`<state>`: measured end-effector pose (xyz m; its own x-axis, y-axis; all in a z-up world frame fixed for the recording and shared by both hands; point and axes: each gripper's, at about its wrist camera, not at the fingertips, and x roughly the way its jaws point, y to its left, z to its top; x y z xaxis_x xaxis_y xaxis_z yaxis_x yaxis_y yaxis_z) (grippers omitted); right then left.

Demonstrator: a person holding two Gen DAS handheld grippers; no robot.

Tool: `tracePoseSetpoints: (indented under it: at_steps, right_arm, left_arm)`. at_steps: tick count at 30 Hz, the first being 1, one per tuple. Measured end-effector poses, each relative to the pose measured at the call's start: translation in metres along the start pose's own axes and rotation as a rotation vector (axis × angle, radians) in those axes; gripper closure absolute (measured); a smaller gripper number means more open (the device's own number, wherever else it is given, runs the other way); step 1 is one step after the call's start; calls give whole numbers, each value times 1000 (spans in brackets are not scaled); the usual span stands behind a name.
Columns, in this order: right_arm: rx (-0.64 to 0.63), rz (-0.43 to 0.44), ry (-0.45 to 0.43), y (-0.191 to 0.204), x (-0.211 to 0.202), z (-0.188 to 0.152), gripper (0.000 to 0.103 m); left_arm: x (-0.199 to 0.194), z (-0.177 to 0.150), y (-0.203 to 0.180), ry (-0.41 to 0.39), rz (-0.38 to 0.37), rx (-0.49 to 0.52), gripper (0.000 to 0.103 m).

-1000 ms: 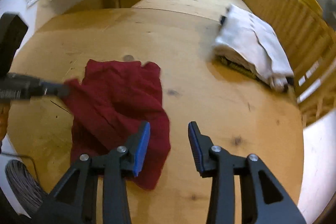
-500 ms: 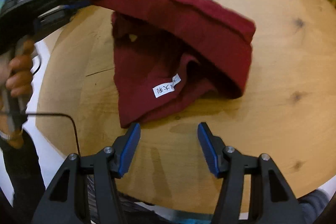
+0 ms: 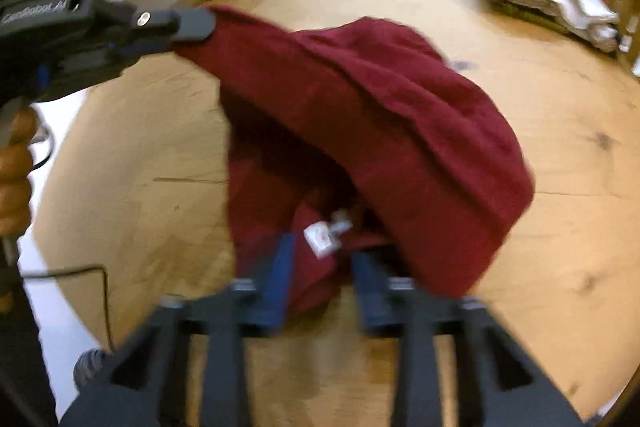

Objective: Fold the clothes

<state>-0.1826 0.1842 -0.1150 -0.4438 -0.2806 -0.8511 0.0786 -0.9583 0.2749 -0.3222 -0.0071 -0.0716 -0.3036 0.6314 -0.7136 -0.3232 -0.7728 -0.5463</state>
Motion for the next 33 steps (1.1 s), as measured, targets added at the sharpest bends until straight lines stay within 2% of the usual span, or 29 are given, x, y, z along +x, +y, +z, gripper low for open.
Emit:
tracePoseSetpoints:
  at_steps: [1,9,13,17,21,24,28,30,31,33]
  right_arm:
    - [-14,14,-2,-1,-2,-1,90]
    - [-226,-113,-86,-1,-82,14,90]
    - [-351,-247,-180,12,-148,43,91]
    - [-439,-322,-261,29,-205,48,91]
    - [-500,-355,-287,47,-240,58,91]
    - [-534,-354,-271,48,-257,73,91]
    - [-571,-365,-234,50,-230,97,91]
    - [-546,-360,-184,41,-181,132,90]
    - [-538,-368,-144,36,-151,152,90]
    - [-519,-392,-70,26,-91,192,86]
  left_arm:
    - [-5,0,5,-17,-11,-19,97]
    - [-61,2,19,-167,7,-63,97]
    - [-111,3,9,-281,33,-49,97]
    - [-166,-4,-13,-378,39,0,97]
    - [-208,-8,-35,-391,22,50,97]
    - [-225,-8,-47,-350,53,87,97]
    - [-220,6,-43,-300,137,93,97]
    - [-189,30,-19,-242,199,55,97]
    - [-171,44,-5,-210,232,32,93]
    - [-132,71,25,-149,317,-22,91]
